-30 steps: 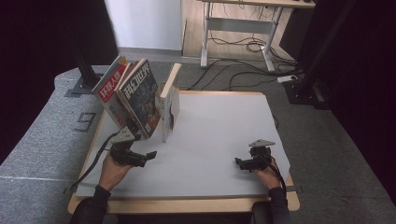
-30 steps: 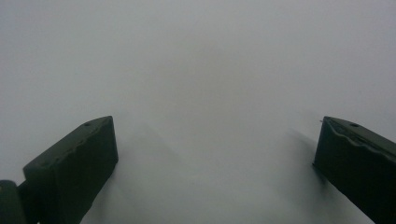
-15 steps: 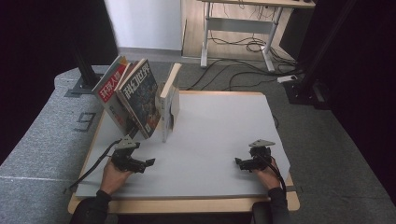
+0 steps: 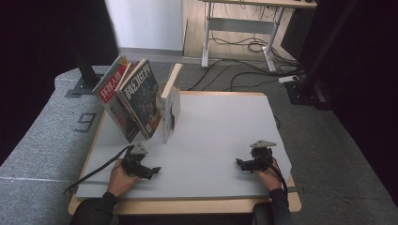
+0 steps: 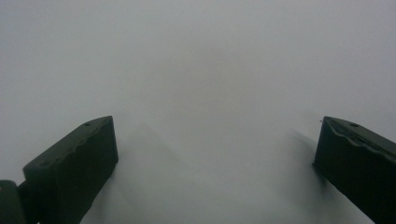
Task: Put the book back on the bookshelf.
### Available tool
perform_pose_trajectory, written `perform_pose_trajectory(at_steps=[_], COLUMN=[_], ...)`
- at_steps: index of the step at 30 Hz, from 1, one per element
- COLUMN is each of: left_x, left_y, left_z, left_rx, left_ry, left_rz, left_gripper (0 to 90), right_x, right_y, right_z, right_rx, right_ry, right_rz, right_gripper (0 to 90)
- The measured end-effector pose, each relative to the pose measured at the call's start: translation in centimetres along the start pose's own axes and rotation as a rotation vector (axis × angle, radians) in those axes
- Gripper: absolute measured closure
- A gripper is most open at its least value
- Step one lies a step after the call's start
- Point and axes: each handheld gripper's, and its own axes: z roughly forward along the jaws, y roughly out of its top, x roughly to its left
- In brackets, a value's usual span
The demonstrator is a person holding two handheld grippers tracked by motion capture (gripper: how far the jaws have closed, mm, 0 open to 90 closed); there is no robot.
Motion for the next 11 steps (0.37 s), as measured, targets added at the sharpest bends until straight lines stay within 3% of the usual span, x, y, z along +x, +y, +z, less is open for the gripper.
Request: perform_pose_trajectory(at_steps=[7, 11], left_x=[-0.14, -0.54], left_y=[0.07, 0.14], left_z=[0.25, 0.43], left_rx=[0.022, 0.04], left_ry=[0.01, 0.04], left_rz=[0.01, 0.036], left_gripper=[0.0, 0.0], right_x=[0.01, 0.01], right_y=[-0.02, -0.03], right_z=[0.0, 0.0], right_rx=[0.0, 0.0], right_ry=[-0.001, -0.001], right_rz=[-0.001, 0.0], right_gripper=[0.0, 0.0])
